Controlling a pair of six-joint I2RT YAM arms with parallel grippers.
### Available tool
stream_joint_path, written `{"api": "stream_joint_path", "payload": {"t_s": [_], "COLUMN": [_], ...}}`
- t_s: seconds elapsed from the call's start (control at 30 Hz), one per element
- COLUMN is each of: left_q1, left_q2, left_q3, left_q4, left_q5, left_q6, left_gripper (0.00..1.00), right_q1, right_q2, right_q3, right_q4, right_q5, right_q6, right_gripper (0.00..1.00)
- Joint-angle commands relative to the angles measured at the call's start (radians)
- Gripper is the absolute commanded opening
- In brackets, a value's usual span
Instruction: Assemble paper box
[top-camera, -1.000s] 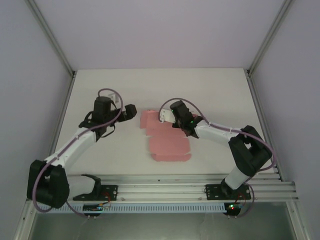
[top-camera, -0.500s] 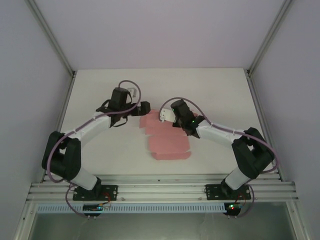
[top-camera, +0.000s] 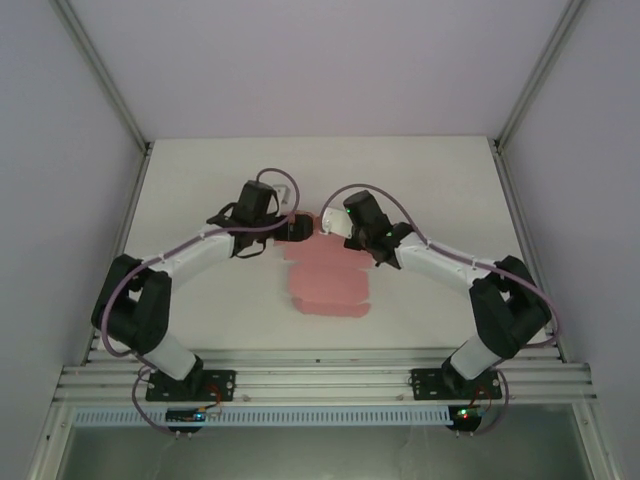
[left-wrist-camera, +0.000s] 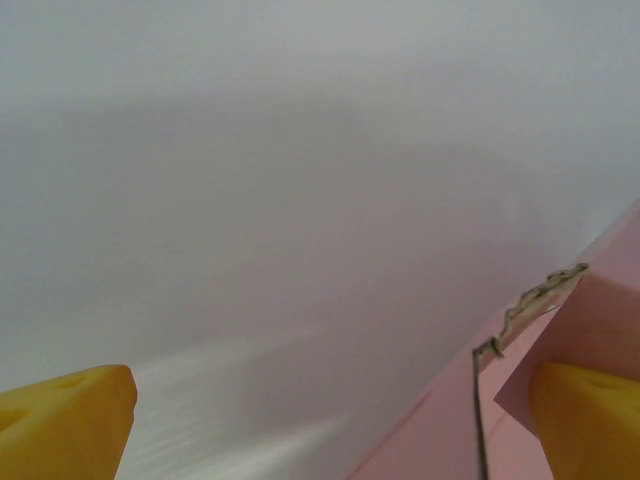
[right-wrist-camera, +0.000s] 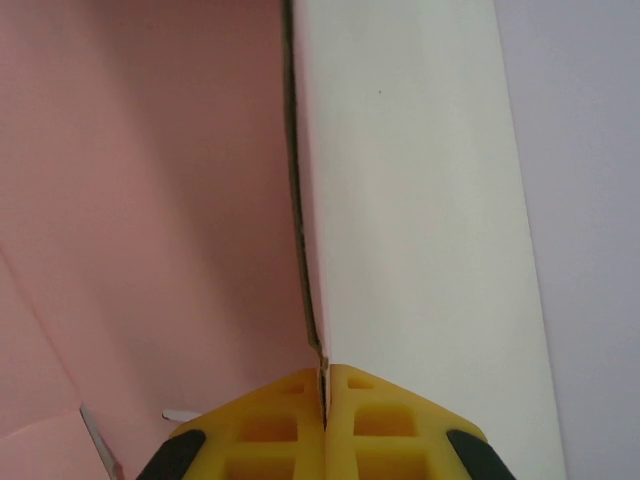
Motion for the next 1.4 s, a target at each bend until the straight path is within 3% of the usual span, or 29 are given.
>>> {"api": "stream_joint_path", "payload": {"t_s": [0.0, 0.43, 0.63, 0.77, 1.1, 1.37], "left_q1": [-0.015, -0.095, -0.096, -0.091, 0.045, 0.103], "left_q2": [0.028, 0.083, 0.019, -0.064, -0.328, -0.371], "left_q3": [0.035, 0.076, 0.056, 0.011, -0.229, -0.407], "left_q4": [0.016, 0.12, 0.089, 0.041, -0.033, 0.057], "left_q5": [-0.046, -0.198, -0.168, -0.231, -0.24, -0.222], "left_q6": [0.004, -0.063, -0.03, -0.025, -0.091, -0.112], "left_gripper": [1.0, 1.0, 1.0, 0.99, 1.0, 1.0], "right_q1": [-0.001, -0.003, -0.026, -0.044, -0.081, -0.086], "right_q2": [-0.031, -0.123, -0.122, -0.099, -0.094, -0.094], "right_q3": [0.029, -0.007, 0.0, 0.013, 0.017, 0.021], "right_q4": [-0.038, -0.076, -0.06, -0.06, -0.056, -0.06], "right_q5": [-0.054, -0.312, -0.303, -0.294, -0.287, -0.296], "right_q6": [0.042, 0.06, 0.063, 0.064, 0.079, 0.096], "right_gripper": [0.0, 0.0, 0.0, 0.0, 0.0, 0.0]}}
